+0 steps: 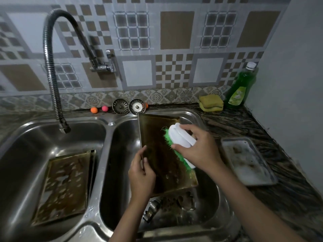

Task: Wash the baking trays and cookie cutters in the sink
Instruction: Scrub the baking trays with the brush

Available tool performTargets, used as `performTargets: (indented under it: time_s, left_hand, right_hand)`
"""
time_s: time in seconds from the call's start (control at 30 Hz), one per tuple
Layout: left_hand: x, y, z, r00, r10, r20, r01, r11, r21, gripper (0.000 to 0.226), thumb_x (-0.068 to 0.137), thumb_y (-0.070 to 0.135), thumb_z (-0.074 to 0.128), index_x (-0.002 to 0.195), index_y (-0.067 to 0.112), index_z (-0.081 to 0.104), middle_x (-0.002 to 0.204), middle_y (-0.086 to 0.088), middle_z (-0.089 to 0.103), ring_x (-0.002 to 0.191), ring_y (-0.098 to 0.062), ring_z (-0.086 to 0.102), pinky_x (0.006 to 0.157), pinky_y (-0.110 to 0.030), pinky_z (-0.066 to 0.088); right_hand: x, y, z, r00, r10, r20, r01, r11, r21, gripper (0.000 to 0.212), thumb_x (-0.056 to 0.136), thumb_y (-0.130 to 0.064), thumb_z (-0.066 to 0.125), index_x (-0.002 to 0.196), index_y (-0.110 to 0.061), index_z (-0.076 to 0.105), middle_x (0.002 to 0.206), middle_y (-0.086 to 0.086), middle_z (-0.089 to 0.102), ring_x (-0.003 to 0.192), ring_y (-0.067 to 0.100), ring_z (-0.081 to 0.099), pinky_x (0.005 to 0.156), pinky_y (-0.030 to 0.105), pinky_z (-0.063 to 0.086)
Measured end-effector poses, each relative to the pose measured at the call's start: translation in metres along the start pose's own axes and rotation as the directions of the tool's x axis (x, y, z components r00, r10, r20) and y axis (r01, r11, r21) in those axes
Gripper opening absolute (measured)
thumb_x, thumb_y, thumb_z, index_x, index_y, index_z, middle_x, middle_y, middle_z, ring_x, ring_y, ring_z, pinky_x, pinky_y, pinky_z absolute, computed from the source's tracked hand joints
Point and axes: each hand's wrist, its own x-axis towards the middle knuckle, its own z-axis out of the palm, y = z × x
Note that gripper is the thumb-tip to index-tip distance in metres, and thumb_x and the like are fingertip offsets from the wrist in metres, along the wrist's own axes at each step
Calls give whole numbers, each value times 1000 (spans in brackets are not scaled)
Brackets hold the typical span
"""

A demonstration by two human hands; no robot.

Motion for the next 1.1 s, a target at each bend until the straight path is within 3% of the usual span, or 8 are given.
performTargets:
  time_s: [0.17, 0.3, 0.4, 0.6, 0.77, 0.87, 0.97, 1.1]
  left_hand:
    - [-9, 10, -4, 999, -43, -31, 40, 996, -76, 37, 93, 0, 46, 120, 23, 59, 117, 0, 65, 107, -19, 62, 91, -48, 51]
    - [-15, 12, -11, 996, -85, 28, 88, 985, -151, 38, 95, 2, 46, 115, 33, 56, 115, -2, 65, 102, -31, 63, 90, -50, 52]
    - [-23, 11, -15, 994, -53, 96, 69, 983, -168, 34, 95, 1, 46, 119, 21, 58, 114, 5, 66, 103, -27, 64, 88, -40, 54]
    - [-8, 12, -28, 998, -47, -35, 40, 982, -182, 37, 92, -6, 48, 111, 25, 58, 97, 19, 66, 84, 10, 62, 71, -6, 46]
    - [-20, 10, -40, 995, 36, 90, -23, 989, -144, 39, 92, -2, 52, 111, 31, 59, 100, 21, 65, 65, 8, 57, 56, -7, 43]
    - [-20, 17, -26, 996, 21, 91, -5, 984, -178, 36, 92, -1, 52, 111, 29, 60, 102, 13, 67, 74, 0, 62, 64, -10, 47]
    - [-1, 18, -36, 1000, -5, -12, 3, 981, -193, 33, 92, -2, 52, 110, 25, 60, 97, 4, 66, 75, 2, 62, 64, -11, 47]
    - [-2, 16, -46, 1000, 10, 23, -6, 987, -163, 33, 92, 4, 54, 109, 31, 60, 100, 4, 68, 74, 5, 61, 60, -11, 46]
  right_hand:
    - [-9, -1, 41, 996, 17, 89, -29, 991, 129, 77, 63, -40, 83, 133, -30, 52, 127, -14, 58, 112, -2, 46, 86, 14, 41]
    - [-9, 2, 58, 990, -72, 121, 58, 992, 114, 75, 70, -38, 78, 138, -22, 49, 129, 3, 59, 117, 14, 55, 96, 26, 45]
    - [30, 9, 47, 995, 94, 29, -96, 994, 58, 71, 77, -26, 77, 139, -11, 47, 133, 14, 55, 123, 27, 51, 101, 35, 43]
    - [-34, -20, 80, 987, -101, 129, 76, 980, 183, 70, 71, -44, 68, 135, -22, 52, 111, 6, 66, 101, 16, 62, 86, 28, 51]
    - [12, 19, 50, 995, 98, 25, -100, 992, 74, 67, 77, -25, 76, 137, -10, 50, 128, 14, 60, 117, 25, 57, 94, 29, 45]
    - [0, -4, 67, 999, 18, -51, -12, 992, 123, 70, 73, -37, 75, 135, -16, 52, 122, 8, 64, 111, 18, 59, 90, 21, 42]
    - [-45, -6, 76, 996, -75, 46, 65, 981, 180, 73, 72, -49, 68, 139, -30, 46, 113, 3, 65, 104, 12, 61, 88, 21, 48]
    - [-17, 29, 53, 998, 42, 46, -47, 990, 131, 69, 79, -29, 75, 140, -16, 46, 126, 13, 59, 113, 26, 59, 87, 30, 49]
